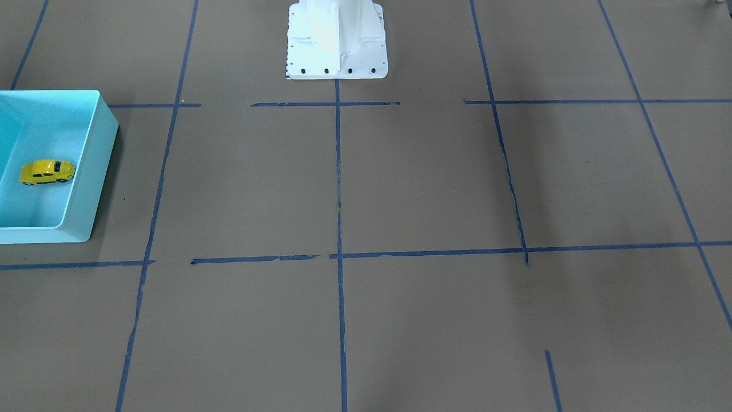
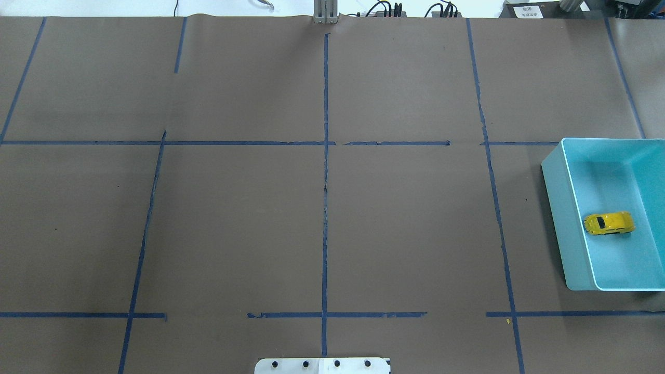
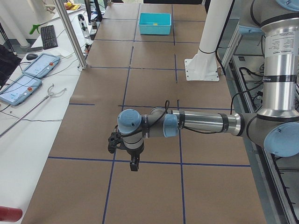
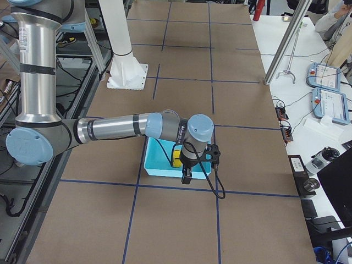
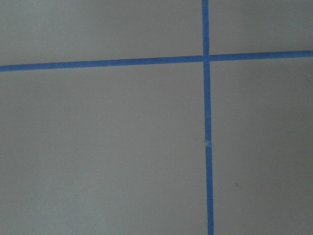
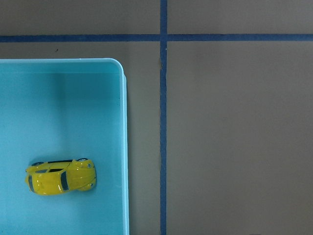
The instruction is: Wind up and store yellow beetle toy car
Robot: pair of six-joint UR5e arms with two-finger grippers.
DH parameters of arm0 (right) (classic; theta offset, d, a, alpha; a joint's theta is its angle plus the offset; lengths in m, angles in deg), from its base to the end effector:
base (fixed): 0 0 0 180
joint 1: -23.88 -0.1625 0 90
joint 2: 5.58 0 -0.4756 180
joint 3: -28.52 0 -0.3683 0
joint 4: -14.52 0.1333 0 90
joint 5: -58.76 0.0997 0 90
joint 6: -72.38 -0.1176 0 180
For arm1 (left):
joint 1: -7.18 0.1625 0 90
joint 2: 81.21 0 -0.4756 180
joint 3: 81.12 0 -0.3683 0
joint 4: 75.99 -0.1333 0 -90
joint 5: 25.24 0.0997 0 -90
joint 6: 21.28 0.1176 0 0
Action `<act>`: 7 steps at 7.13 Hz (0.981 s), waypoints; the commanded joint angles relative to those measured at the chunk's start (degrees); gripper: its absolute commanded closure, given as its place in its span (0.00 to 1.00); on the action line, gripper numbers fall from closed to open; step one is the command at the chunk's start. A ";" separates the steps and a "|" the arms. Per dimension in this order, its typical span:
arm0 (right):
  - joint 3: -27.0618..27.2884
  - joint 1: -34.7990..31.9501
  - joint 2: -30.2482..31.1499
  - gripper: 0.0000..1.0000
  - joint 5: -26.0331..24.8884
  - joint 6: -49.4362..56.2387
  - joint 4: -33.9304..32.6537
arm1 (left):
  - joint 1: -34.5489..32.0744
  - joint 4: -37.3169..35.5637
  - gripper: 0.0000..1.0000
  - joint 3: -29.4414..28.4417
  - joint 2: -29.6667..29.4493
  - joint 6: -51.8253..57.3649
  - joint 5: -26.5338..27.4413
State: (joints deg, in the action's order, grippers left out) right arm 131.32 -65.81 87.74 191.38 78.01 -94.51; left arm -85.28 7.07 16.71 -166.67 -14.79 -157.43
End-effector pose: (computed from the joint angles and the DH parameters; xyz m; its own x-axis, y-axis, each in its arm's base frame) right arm 0.0514 -0.4200 0.6785 0.7324 0.0111 0.6808 0.0776 0.9920 -0.0996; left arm -0.0725 -0.4213 0.7088 0.7385 0.0387 -0.6731 -0.0409 0.9991 0.0125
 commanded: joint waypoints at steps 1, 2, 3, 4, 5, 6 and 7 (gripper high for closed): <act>-0.58 0.04 -0.15 0.01 -0.08 0.26 -0.30 | 0.00 0.00 0.00 -0.01 -0.06 0.10 0.00; -0.58 0.04 -0.15 0.01 -0.08 0.26 -0.30 | 0.00 0.00 0.00 -0.01 -0.06 0.10 0.00; -0.67 0.04 -0.15 0.01 -0.08 0.09 -0.39 | 0.00 0.00 0.00 -0.01 -0.06 0.10 0.00; -1.02 0.04 0.02 0.01 -0.08 0.08 -0.39 | 0.00 0.00 0.00 -0.01 -0.06 0.10 0.00; -2.94 0.04 0.11 0.01 0.09 0.26 -0.30 | 0.00 0.00 0.00 -0.01 -0.06 0.10 0.00; -3.56 0.04 0.11 0.01 0.10 0.35 0.13 | 0.00 0.00 0.00 -0.01 -0.06 0.10 0.00; -3.57 0.04 0.11 0.01 0.10 0.43 0.31 | 0.00 0.00 0.00 -0.01 -0.06 0.18 0.00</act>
State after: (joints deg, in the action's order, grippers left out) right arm 128.22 -65.77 87.82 191.45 78.33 -94.49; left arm -85.28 7.07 16.70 -166.73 -14.67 -157.43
